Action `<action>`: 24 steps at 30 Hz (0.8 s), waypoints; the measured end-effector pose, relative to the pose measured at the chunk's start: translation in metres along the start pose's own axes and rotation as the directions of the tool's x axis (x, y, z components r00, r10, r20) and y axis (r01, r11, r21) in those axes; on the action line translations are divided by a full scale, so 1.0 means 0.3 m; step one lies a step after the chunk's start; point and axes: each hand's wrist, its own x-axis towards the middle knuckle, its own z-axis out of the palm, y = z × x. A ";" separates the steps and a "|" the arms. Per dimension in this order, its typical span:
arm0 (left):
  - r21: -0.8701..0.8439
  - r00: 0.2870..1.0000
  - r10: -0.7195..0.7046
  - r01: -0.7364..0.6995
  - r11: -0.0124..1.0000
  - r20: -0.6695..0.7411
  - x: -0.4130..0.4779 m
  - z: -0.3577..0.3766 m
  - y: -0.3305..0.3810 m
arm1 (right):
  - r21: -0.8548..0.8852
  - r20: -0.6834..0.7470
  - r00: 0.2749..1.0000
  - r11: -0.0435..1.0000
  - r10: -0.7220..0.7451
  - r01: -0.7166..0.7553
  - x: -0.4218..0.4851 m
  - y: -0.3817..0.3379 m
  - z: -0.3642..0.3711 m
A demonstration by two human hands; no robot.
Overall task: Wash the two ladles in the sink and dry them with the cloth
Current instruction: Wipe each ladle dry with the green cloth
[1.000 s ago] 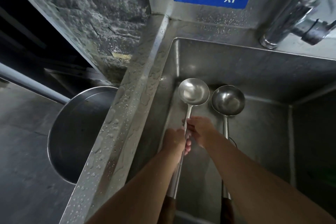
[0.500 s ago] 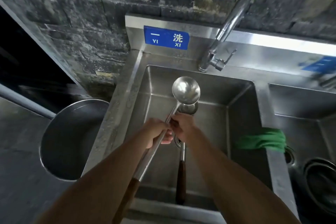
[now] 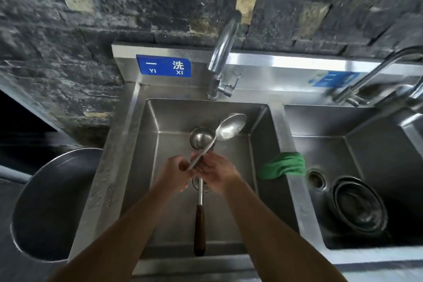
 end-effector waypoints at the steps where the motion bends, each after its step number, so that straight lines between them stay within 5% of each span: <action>1: 0.049 0.999 0.019 -0.017 0.999 -0.027 0.001 0.021 0.010 | 0.014 0.016 1.000 1.000 0.009 -0.009 0.003 -0.015 -0.023; 5: 0.080 0.996 0.010 -0.002 0.997 -0.094 0.004 0.145 0.038 | -0.029 -0.027 0.999 0.999 0.020 -0.020 0.010 -0.114 -0.187; 8: -0.010 0.994 -0.053 0.052 0.999 -0.095 0.001 0.213 0.038 | -0.295 -0.168 0.984 0.955 -0.063 0.011 0.015 -0.219 -0.333; 12: -0.174 0.990 -0.136 0.130 0.976 -0.025 0.001 0.289 0.026 | -0.863 -0.259 0.844 0.505 -0.470 0.017 -0.010 -0.371 -0.541; 17: -0.229 0.975 -0.221 0.221 0.948 0.023 -0.015 0.379 0.014 | -0.984 -0.131 0.688 0.177 -0.714 -0.003 -0.079 -0.486 -0.736; 20: -0.249 0.963 -0.263 0.269 0.931 0.058 -0.029 0.419 0.023 | -0.966 -0.248 0.728 0.217 -0.639 -0.139 -0.067 -0.519 -0.808; 24: -0.255 0.959 -0.277 0.285 0.924 0.067 -0.053 0.437 0.039 | -0.857 -0.372 0.832 0.497 -0.411 -0.137 -0.036 -0.508 -0.840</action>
